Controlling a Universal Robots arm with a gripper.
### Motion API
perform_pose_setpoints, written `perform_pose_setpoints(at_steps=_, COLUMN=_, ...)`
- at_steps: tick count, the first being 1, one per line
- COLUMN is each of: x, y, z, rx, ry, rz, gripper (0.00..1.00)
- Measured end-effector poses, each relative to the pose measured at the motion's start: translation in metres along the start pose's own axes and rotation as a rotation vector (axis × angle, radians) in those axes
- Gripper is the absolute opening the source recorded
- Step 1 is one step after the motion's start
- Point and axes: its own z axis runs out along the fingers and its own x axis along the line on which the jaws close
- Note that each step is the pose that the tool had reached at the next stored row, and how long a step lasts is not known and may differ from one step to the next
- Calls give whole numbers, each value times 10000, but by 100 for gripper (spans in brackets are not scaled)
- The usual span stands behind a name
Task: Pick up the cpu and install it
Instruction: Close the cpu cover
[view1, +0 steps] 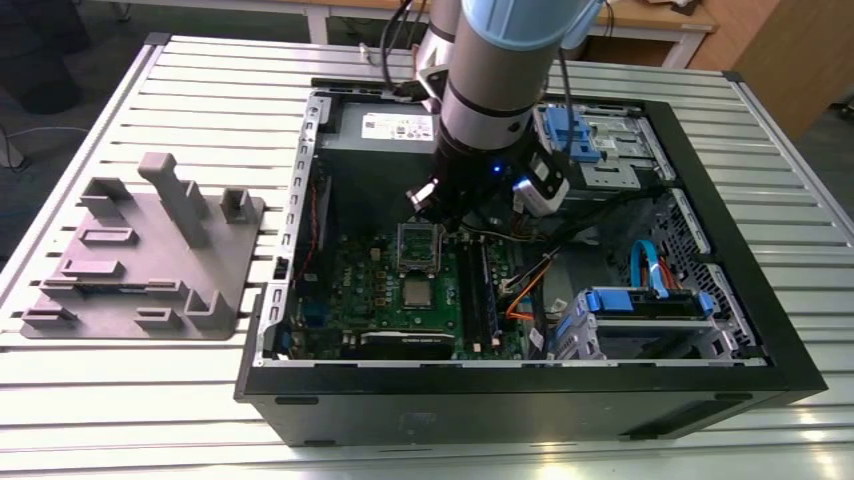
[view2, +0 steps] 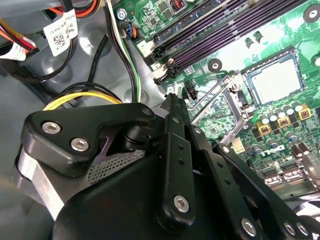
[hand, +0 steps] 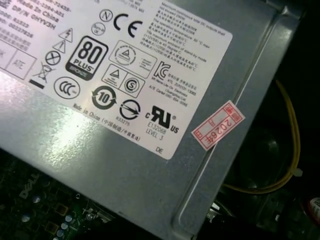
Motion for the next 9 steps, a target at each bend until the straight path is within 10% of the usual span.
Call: perform_pose_setpoints(at_steps=9, x=12, y=13, z=-56, rx=2, ry=-32, rz=-227, gripper=11)
